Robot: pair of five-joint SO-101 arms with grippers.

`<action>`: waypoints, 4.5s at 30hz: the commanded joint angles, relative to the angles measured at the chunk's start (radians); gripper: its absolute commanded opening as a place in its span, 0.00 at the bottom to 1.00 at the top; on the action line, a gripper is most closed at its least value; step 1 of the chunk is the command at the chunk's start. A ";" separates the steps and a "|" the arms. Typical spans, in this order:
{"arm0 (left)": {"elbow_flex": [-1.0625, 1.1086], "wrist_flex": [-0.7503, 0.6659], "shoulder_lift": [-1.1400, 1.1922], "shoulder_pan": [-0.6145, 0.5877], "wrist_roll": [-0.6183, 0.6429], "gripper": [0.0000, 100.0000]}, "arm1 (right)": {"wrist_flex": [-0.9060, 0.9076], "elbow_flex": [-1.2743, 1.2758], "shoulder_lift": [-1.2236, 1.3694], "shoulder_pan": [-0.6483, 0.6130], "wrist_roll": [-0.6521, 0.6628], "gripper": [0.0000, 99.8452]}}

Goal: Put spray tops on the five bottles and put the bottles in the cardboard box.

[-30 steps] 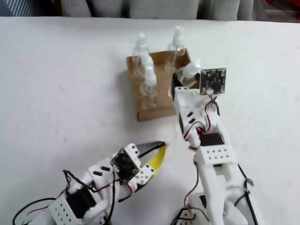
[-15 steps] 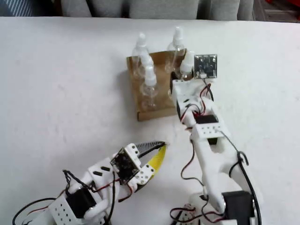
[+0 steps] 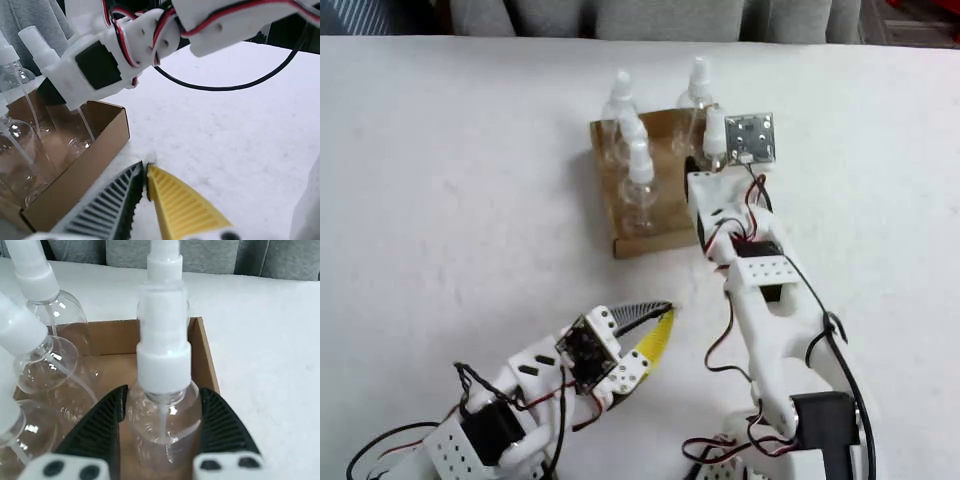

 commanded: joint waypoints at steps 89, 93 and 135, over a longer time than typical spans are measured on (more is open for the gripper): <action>-0.003 0.002 -0.008 -0.045 -0.011 0.02 | -0.030 0.094 -0.018 0.001 0.008 0.20; -0.003 -0.002 -0.008 -0.067 -0.011 0.02 | -0.079 0.107 -0.018 0.008 0.006 0.20; -0.003 0.000 -0.008 -0.082 -0.011 0.02 | -0.473 0.123 0.150 0.002 -0.075 0.20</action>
